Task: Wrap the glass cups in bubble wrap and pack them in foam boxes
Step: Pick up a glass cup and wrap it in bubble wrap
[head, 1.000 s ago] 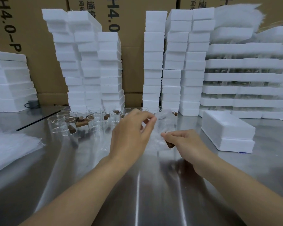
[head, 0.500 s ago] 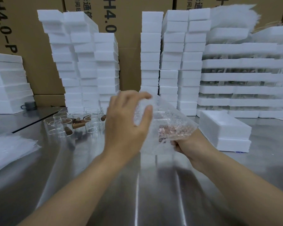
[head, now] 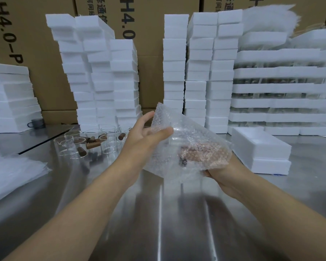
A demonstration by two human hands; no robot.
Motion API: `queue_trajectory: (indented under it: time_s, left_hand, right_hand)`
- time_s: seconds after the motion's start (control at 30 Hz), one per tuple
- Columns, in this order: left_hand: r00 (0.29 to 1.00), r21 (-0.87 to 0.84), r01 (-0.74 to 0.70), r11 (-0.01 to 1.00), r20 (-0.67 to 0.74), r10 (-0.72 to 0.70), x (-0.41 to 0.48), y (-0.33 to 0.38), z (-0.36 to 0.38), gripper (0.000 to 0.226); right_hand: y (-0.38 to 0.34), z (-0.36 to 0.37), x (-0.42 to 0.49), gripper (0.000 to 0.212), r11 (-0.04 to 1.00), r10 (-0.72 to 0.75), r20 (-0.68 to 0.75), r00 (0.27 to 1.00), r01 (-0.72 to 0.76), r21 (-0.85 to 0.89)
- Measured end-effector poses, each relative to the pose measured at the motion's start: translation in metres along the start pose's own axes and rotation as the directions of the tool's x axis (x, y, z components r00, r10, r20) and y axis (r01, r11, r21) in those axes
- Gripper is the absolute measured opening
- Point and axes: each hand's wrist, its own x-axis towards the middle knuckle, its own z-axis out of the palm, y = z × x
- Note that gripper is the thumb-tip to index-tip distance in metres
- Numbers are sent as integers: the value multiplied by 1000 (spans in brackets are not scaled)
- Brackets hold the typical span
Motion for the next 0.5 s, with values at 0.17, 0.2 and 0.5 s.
queue_trajectory:
  time_s: [0.17,0.2,0.5]
  left_hand:
    - [998,18,-37,999,52,36,-2,-3,1,100]
    - [998,17,-31,999,58,30,-2,-4,1,102]
    - [991,-16,-71,997,116,72,-7,-22,15,94]
  right_hand:
    - [-2,0,-7,36,996,-26,85,996,19,82]
    - [-5,2,-8,36,995,-53,137,989,40,91]
    - [-1,7,-7,28,998,-20,207,978,8,59]
